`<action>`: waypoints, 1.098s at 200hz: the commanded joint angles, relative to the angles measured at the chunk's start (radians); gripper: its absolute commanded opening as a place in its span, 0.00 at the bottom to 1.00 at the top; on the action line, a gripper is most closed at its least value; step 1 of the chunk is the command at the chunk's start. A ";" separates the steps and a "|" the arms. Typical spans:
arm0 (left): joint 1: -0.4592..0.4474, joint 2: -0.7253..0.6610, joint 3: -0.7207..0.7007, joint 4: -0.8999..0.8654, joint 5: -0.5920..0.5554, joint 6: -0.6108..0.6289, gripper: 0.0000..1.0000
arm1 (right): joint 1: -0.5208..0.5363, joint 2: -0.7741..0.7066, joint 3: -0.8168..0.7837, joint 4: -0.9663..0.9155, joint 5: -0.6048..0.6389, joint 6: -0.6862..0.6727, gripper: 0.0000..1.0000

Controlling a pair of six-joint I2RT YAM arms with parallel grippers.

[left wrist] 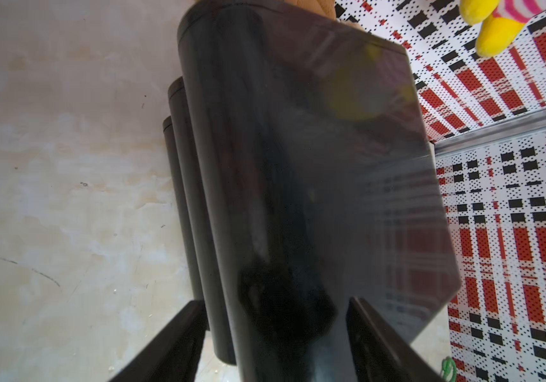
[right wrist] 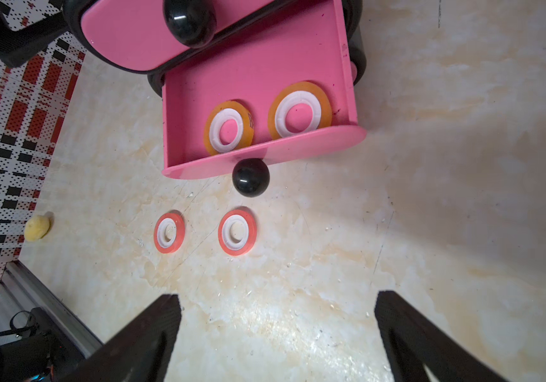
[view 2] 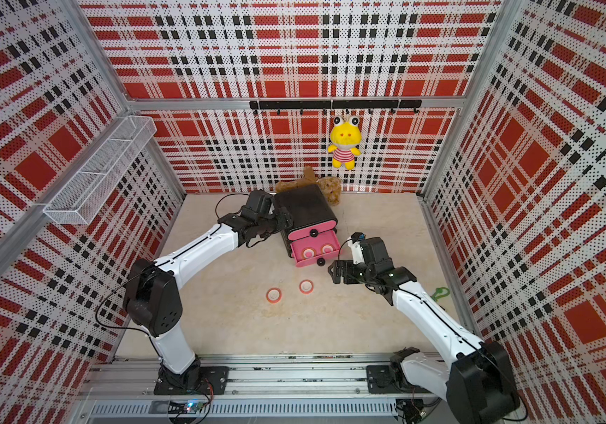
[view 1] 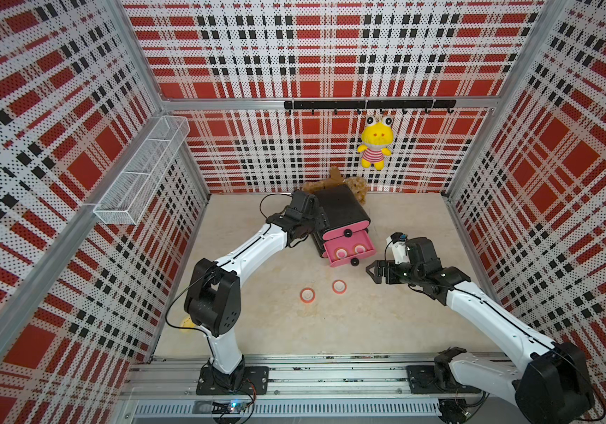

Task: Place the transparent tape into the drawer according to color
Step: Close the drawer of the storage box.

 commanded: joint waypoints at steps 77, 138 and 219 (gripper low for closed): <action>0.015 0.048 0.046 0.027 0.052 0.010 0.66 | 0.061 0.135 0.044 0.160 0.045 -0.044 0.92; 0.020 0.054 0.048 0.027 0.064 0.019 0.65 | 0.098 0.225 0.035 0.278 0.084 -0.024 0.76; 0.032 0.064 0.050 0.027 0.084 0.026 0.64 | 0.119 0.337 0.054 0.364 0.097 0.014 0.61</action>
